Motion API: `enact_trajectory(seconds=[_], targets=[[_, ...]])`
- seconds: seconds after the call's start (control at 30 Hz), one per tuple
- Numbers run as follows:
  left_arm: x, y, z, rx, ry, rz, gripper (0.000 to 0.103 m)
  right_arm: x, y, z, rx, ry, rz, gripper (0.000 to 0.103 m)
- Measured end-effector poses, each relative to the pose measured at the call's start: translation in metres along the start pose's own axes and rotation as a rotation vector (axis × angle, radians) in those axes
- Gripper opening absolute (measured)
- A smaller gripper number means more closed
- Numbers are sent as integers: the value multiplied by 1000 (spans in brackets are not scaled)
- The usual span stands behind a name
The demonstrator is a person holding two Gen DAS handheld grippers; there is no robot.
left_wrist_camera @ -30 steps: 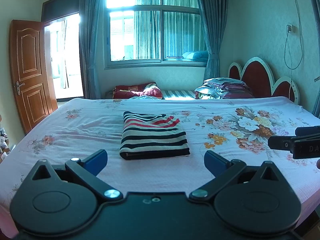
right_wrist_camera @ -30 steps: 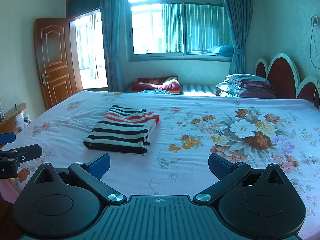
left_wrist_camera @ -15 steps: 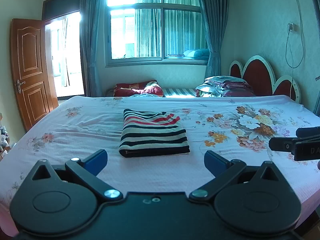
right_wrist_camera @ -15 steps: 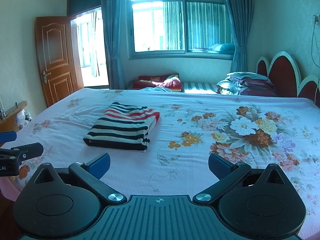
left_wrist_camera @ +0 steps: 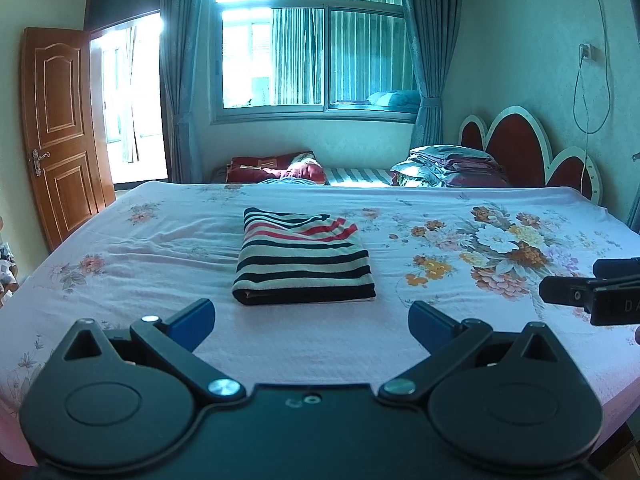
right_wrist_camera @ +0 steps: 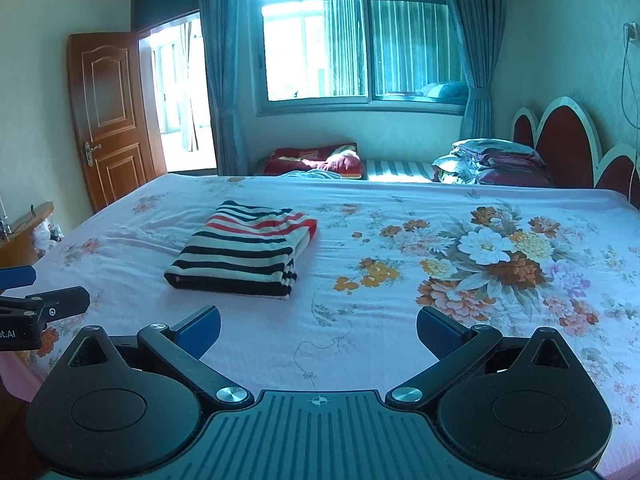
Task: Fold small clothes
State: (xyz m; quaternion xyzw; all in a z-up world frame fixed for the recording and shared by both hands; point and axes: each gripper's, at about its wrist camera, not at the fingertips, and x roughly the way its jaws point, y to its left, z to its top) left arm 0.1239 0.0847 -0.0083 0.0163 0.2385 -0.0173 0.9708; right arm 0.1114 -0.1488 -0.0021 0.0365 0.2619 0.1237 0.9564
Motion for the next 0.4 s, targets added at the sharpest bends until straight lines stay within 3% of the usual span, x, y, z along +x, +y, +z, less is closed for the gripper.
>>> enact_trajectory(seconds=[0.4], targets=[[0,4,5,2,-11,12,102,1,0,4,0,-7,17,103]])
